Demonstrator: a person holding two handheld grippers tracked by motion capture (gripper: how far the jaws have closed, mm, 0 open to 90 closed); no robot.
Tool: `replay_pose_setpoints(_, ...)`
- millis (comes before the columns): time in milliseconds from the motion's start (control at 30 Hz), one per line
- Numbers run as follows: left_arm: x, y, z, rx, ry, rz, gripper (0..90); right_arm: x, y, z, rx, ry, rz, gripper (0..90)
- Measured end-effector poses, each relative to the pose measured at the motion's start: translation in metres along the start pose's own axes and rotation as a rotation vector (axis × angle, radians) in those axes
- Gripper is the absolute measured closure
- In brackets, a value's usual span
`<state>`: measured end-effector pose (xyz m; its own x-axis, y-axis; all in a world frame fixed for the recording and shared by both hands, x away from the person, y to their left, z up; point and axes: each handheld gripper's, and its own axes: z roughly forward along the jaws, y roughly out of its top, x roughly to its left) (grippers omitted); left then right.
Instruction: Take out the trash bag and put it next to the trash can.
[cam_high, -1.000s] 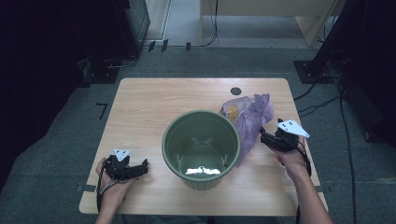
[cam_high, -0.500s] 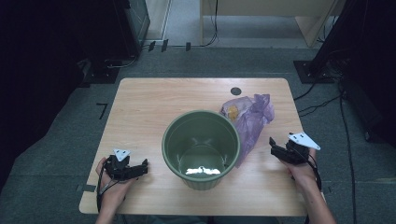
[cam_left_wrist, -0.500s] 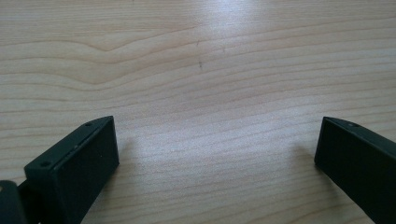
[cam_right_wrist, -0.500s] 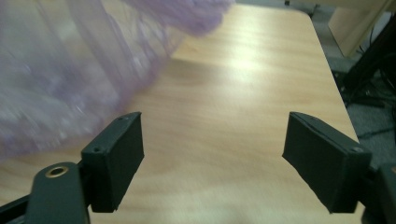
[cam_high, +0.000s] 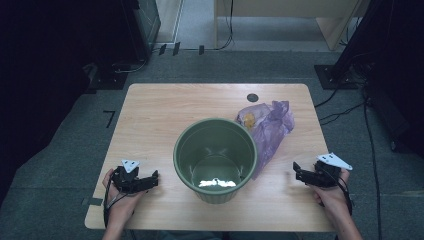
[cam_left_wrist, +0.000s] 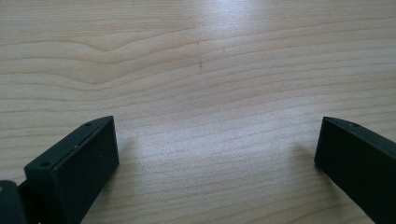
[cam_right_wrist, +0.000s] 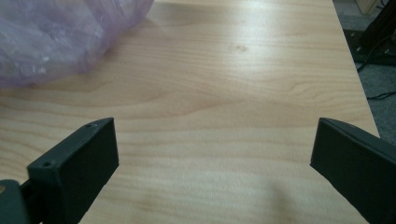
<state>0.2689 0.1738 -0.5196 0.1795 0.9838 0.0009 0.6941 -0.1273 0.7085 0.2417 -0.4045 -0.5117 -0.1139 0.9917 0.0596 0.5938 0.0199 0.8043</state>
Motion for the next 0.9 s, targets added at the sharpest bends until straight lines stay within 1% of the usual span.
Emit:
replay_pose_setpoints(100,0.000,0.000,0.000,0.000,0.000,0.000,0.0,-0.003,-0.004,-0.003,0.014,-0.005,0.008,0.0)
replay_pose_setpoints(233,0.000,0.000,0.000,0.000,0.000,0.000,0.0,-0.010,-0.009,-0.008,0.026,-0.023,0.027,0.0)
replay_pose_setpoints(467,0.000,0.000,0.000,0.000,0.000,0.000,0.0,-0.019,-0.018,-0.017,0.050,-0.040,0.040,0.0)
replay_pose_setpoints(667,0.000,0.000,0.000,0.000,0.000,0.000,0.0,-0.025,-0.026,-0.024,0.069,-0.050,0.037,0.0)
replay_pose_setpoints(900,0.000,0.000,0.000,0.000,0.000,0.000,0.0,-0.031,-0.034,-0.031,0.106,-0.072,0.027,0.0)
